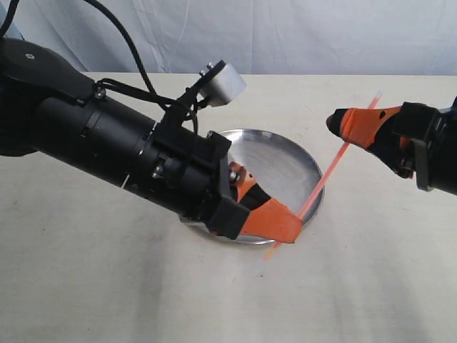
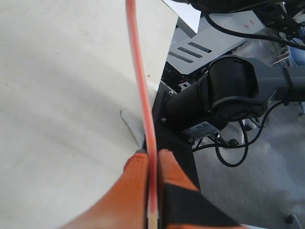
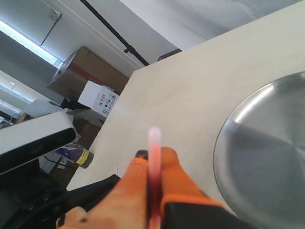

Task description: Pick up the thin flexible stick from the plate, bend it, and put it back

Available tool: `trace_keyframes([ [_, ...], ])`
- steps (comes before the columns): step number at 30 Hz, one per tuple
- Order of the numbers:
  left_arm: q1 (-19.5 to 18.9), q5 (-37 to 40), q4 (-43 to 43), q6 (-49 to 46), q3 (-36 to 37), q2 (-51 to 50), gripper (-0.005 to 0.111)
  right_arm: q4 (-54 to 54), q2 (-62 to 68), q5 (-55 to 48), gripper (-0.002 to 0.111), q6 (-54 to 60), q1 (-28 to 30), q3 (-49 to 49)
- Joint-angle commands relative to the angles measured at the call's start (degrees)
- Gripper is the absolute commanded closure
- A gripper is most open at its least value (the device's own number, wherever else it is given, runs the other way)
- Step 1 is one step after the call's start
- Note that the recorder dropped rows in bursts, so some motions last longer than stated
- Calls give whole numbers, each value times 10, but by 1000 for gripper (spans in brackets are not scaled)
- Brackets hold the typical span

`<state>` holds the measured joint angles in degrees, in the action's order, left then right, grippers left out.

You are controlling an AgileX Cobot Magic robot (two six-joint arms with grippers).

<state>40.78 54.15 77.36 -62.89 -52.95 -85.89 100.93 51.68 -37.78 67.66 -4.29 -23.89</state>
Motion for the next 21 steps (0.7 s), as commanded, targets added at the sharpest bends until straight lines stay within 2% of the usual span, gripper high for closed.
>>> trace_keyframes([
  [1, 4, 13, 47, 1, -2, 2, 107, -10, 1, -6, 109, 26, 2, -1],
  [10, 4, 10, 72, -2, -2, 2, 107, -11, 1, -9, 109, 33, 2, -1],
  [21, 4, 37, 10, 27, -2, -5, 106, -10, 1, -13, 109, 33, 2, -1],
])
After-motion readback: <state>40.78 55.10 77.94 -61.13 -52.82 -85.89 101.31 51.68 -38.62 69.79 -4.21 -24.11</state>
